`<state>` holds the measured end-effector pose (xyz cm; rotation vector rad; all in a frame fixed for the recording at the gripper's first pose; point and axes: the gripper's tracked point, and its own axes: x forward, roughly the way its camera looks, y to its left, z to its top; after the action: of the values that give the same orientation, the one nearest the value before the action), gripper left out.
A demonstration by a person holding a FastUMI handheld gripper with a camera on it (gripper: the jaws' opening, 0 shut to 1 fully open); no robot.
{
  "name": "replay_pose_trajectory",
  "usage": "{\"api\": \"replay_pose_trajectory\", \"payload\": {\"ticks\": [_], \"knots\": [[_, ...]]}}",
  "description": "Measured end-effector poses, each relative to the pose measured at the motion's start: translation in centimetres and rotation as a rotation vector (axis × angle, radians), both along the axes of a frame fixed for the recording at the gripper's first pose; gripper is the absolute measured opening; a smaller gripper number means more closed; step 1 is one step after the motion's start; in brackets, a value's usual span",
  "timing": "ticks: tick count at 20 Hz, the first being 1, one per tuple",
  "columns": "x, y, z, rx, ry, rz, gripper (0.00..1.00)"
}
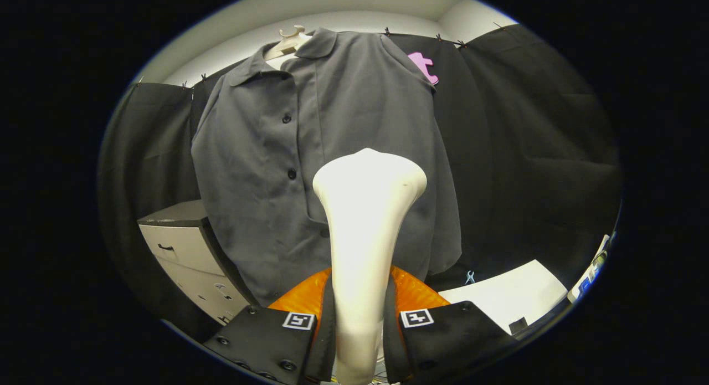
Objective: Iron the clothes twice with a garment steamer, once on the left side and once on the right side.
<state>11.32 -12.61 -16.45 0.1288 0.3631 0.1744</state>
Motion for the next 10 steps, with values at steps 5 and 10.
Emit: {"api": "replay_pose_trajectory", "payload": {"ticks": [5, 10], "knots": [[-1.7, 2.1, 4.9, -0.006, -0.079, 0.004, 0.43], [-3.6, 4.2, 9.1, -0.015, -0.159, 0.003, 0.42]]}}
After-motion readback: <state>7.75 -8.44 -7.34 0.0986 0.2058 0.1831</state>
